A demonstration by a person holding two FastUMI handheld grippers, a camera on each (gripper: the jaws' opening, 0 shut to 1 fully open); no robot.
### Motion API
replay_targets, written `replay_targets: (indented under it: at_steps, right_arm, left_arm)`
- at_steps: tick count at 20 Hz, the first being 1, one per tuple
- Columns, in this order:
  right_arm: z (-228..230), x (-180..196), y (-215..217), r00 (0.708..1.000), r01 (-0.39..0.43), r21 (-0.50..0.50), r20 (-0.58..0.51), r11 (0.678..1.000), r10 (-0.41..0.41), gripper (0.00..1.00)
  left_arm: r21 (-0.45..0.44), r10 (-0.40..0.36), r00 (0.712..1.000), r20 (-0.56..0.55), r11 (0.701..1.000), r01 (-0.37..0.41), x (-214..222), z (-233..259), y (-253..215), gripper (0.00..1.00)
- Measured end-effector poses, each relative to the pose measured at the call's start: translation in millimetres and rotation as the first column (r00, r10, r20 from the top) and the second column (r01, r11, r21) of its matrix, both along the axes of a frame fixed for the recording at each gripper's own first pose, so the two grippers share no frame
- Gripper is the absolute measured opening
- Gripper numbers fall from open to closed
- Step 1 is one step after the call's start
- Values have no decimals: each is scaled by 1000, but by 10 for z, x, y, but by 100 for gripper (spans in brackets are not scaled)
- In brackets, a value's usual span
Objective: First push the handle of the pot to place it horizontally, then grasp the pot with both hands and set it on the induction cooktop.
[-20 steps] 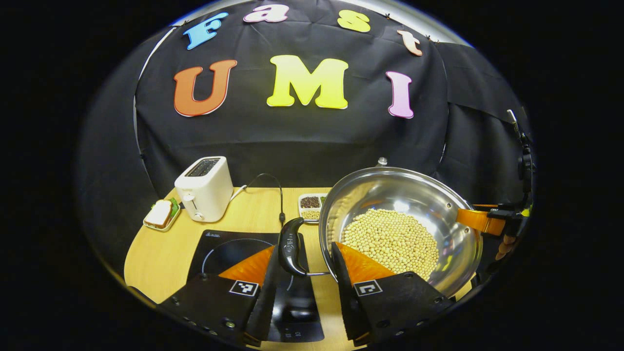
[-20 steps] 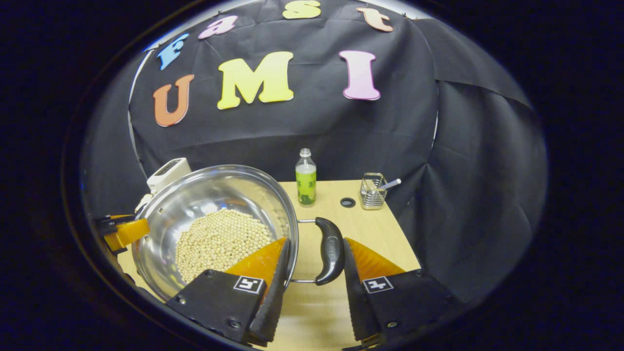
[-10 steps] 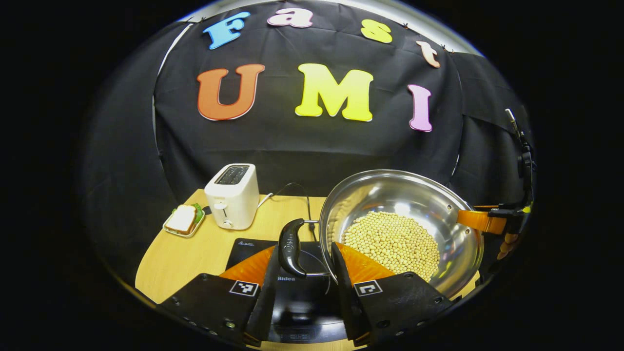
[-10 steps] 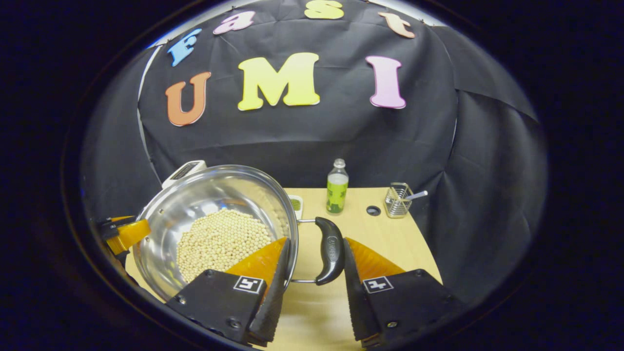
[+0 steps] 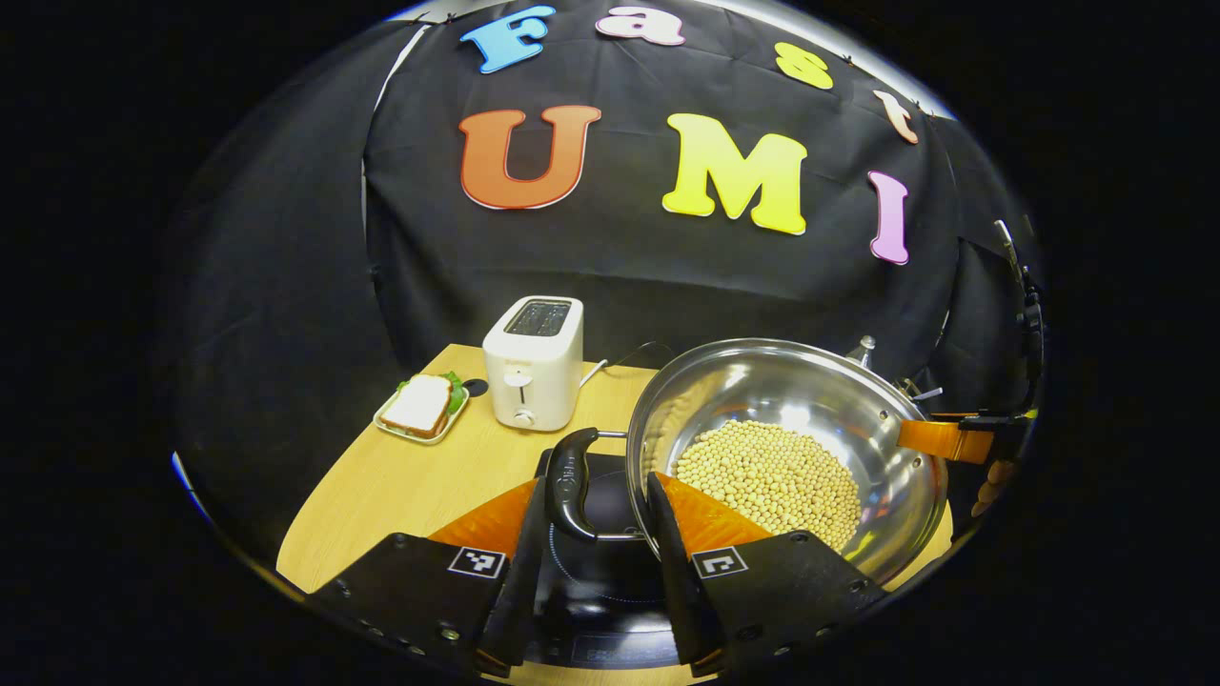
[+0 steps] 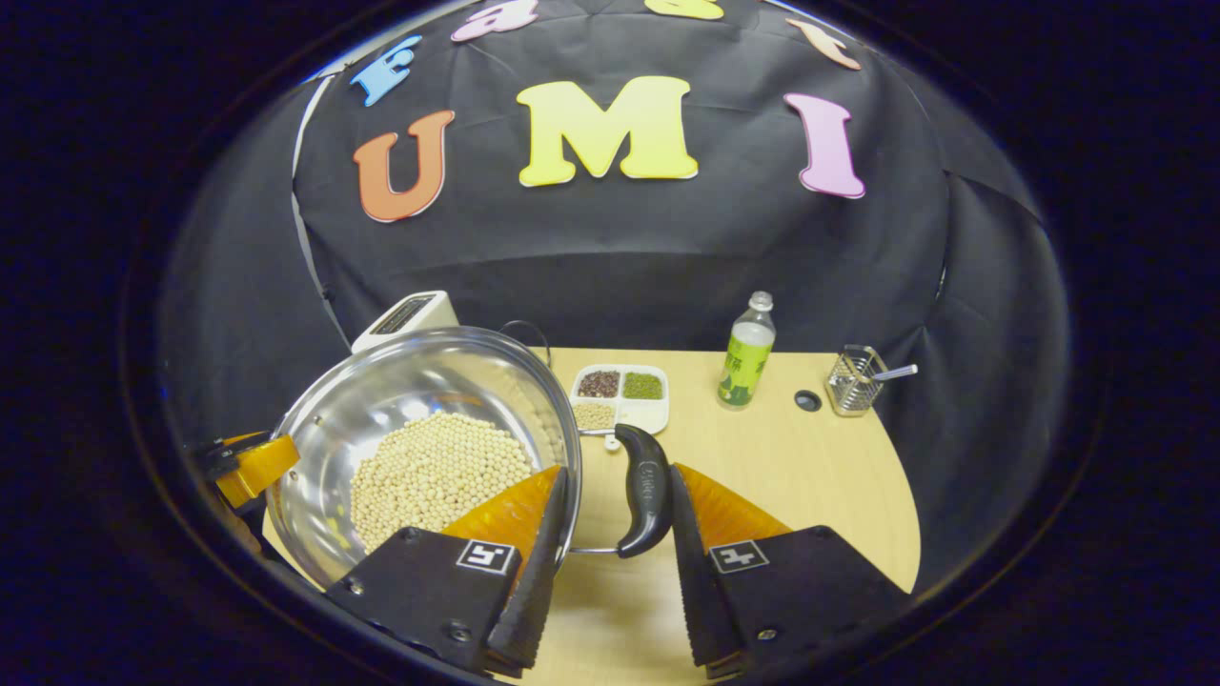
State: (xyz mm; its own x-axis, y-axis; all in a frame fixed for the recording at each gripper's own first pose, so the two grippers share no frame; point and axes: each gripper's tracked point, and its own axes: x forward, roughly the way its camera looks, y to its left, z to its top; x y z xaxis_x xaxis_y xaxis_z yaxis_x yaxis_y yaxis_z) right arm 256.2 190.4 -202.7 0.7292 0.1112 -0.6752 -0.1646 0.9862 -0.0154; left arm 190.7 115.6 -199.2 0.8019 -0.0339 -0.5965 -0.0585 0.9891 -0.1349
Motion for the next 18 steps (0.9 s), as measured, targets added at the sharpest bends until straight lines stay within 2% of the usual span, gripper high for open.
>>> replay_targets:
  at_steps: [5, 6, 7, 13, 14, 16, 17, 18]
  right_arm:
    - [-293, 24, 328, 999, -31, 6, -32, 999, 31, 59]
    - [-357, 42, 361, 999, -30, 13, -37, 999, 30, 60]
    - [-414, 57, 403, 999, -31, 16, -40, 999, 32, 60]
    - [-749, 179, 514, 999, -34, 18, -18, 999, 35, 59]
    - [-805, 192, 541, 999, -34, 22, -11, 999, 34, 60]
    - [-939, 173, 581, 999, -40, 22, -12, 999, 40, 60]
    - [-996, 161, 593, 999, -34, 33, -20, 999, 35, 60]
    - [-1048, 149, 604, 999, -32, 42, -28, 999, 33, 60]
  left_arm:
    - [25, 41, 999, -30, 999, -40, 13, -168, 303, 56]
    - [34, 42, 999, -35, 999, -41, 37, -219, 331, 46]
    - [36, 46, 998, -43, 998, -45, 53, -278, 365, 56]
    - [43, 58, 994, -88, 998, -54, 177, -620, 445, 56]
    - [47, 63, 993, -98, 997, -59, 179, -679, 471, 46]
    - [52, 68, 992, -108, 997, -63, 188, -771, 524, 46]
    - [55, 67, 991, -115, 997, -61, 189, -784, 498, 56]
    - [58, 68, 991, -112, 996, -62, 202, -777, 497, 56]
